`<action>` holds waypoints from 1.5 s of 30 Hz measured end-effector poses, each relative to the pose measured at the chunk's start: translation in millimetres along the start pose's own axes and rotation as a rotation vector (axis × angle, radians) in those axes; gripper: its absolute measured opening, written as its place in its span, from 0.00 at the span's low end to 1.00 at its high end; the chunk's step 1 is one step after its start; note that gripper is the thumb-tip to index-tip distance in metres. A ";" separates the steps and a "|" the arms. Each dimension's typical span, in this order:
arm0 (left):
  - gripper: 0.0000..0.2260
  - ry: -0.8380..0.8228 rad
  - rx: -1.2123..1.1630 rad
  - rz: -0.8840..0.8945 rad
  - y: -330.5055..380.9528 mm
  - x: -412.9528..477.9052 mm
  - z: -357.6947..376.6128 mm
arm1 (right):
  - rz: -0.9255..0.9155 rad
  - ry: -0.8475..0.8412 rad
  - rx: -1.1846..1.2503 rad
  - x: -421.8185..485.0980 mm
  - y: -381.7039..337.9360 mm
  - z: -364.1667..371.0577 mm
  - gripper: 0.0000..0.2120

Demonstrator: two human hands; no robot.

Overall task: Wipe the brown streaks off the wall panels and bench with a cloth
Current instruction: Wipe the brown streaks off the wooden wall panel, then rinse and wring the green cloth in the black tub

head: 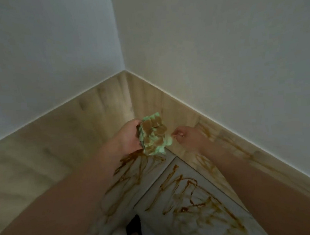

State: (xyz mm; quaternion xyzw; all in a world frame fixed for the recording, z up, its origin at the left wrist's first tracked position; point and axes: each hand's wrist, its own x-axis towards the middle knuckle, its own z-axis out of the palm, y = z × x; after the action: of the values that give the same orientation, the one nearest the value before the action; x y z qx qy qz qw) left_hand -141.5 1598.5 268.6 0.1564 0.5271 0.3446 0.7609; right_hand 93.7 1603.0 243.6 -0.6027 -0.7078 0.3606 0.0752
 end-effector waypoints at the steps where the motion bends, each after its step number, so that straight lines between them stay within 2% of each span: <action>1: 0.13 0.042 -0.036 0.018 -6.7 -18.9 -8.2 | -0.024 -0.020 0.083 -4.3 -7.9 8.8 0.11; 3: 0.13 0.097 -0.068 0.091 -27.1 -56.3 -23.5 | -0.064 -0.069 0.245 -15.4 -25.6 27.0 0.08; 5: 0.20 0.256 -0.093 0.183 -58.4 -93.6 -45.9 | -0.102 -0.136 0.362 -32.0 -46.2 48.5 0.07; 11: 0.27 0.473 -0.155 0.254 -146.8 -205.8 -107.0 | -0.277 -0.432 0.380 -88.6 -124.6 123.5 0.08; 15: 0.18 0.585 -0.145 0.300 -204.7 -278.2 -142.8 | -0.341 -0.569 0.419 -132.7 -173.7 178.8 0.08; 20: 0.14 0.714 -0.220 0.319 -287.9 -379.3 -174.5 | -0.472 -0.800 0.285 -216.6 -222.3 260.3 0.10; 25: 0.11 0.851 -0.498 0.420 -405.6 -475.9 -191.2 | -0.721 -0.932 0.000 -334.5 -250.0 336.6 0.27; 28: 0.14 0.902 -0.639 0.484 -509.6 -535.0 -191.2 | -0.832 -1.027 -0.122 -432.9 -249.4 392.6 0.33; 33: 0.10 1.013 -0.778 0.574 -692.3 -626.1 -161.6 | -0.953 -1.203 -0.240 -604.5 -215.3 484.6 0.28; 36: 0.15 1.112 -0.829 0.601 -812.3 -676.9 -137.6 | -1.047 -1.323 -0.310 -718.8 -180.3 537.2 0.22; 40: 0.10 1.199 -0.904 0.591 -912.8 -731.1 -106.8 | -1.056 -1.409 -0.364 -822.3 -153.4 588.2 0.10; 43: 0.11 1.355 -0.991 0.552 -1004.7 -784.5 -71.2 | -0.985 -1.501 -0.396 -914.1 -133.0 619.4 0.15; 45: 0.09 1.534 -1.028 0.473 -1051.1 -808.8 -51.7 | -0.911 -1.586 -0.363 -956.8 -124.3 634.2 0.11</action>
State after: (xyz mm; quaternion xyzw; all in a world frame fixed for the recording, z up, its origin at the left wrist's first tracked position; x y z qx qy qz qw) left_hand 22.1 284.5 177.7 -0.3632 0.6213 0.6879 0.0941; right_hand -98.1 466.7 170.3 0.1531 -0.7661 0.4865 -0.3912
